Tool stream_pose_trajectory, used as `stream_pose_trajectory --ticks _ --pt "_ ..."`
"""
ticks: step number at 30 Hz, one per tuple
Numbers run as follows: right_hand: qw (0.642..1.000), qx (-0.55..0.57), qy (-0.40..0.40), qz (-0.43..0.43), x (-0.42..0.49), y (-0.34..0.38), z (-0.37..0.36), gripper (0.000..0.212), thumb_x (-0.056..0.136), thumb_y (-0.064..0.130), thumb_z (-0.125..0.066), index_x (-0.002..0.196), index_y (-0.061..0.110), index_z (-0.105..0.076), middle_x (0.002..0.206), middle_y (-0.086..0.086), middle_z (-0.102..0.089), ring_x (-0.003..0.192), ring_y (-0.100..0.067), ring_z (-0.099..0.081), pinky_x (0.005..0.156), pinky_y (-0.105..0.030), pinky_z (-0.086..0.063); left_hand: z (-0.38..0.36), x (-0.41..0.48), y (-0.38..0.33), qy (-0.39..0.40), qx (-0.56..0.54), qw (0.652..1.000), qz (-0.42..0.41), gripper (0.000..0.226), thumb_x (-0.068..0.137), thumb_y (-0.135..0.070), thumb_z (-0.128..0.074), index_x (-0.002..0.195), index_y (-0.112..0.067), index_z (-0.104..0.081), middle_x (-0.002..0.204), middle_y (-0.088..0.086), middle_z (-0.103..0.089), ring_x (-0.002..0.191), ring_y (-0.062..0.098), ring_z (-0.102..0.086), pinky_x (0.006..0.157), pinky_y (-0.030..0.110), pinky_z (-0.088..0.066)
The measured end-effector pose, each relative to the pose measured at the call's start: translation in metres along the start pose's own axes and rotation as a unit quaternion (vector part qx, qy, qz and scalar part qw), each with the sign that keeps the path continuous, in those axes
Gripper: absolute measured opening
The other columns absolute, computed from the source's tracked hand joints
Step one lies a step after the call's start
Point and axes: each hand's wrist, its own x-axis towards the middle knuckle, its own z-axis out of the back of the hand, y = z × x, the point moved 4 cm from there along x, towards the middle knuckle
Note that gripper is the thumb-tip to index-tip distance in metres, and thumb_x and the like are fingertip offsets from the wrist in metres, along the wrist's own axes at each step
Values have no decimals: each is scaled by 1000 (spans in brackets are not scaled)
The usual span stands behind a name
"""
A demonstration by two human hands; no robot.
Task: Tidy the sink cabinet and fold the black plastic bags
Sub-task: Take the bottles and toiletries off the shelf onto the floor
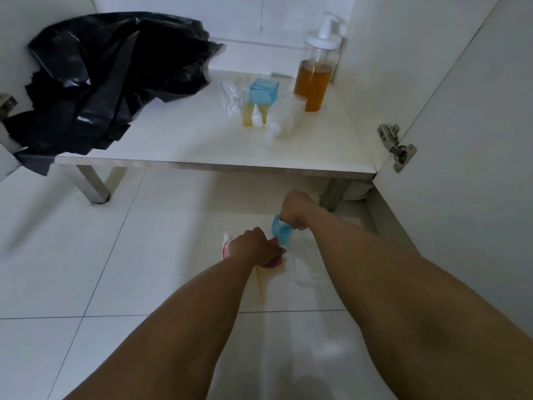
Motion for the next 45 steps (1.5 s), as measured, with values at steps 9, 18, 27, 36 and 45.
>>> stream_pose_trajectory --ticks 9,18,27,36,45 --pt "999 19 -39 19 15 -16 -15 25 88 5 -65 114 5 -63 112 -11 -64 97 -25 -64 89 -40 -58 -27 -3 -4 53 27 996 -65 64 84 -44 -76 134 -13 -51 120 6 -63 103 21 -61 84 31 -51" --pt "992 31 -120 35 2 -8 12 26 87 10 -62 113 11 -64 110 -7 -64 96 -23 -63 86 -41 -57 6 -12 -5 -18 16 997 -75 65 87 -45 -73 138 -14 -49 131 7 -60 114 24 -61 87 32 -46" --pt "968 29 -245 54 -24 14 114 28 89 27 -61 112 13 -63 107 -6 -64 94 -24 -63 83 -38 -55 132 -21 -44 -71 58 987 -133 46 89 -50 -70 92 -4 -72 71 6 -71 60 16 -67 64 30 -55" --pt "953 54 -279 104 -14 24 191 20 93 21 -59 111 14 -63 110 -4 -61 101 -23 -60 89 -33 -50 244 7 -61 -212 83 962 -150 58 82 -59 -71 120 -16 -64 112 3 -68 95 23 -64 88 41 -55" --pt "961 -73 -249 99 50 19 143 85 88 1 -59 155 33 -15 161 0 -15 145 -30 -23 110 -54 -38 228 51 -53 -300 107 925 -205 67 90 -32 -70 149 -27 -38 147 3 -41 125 27 -52 97 44 -51"
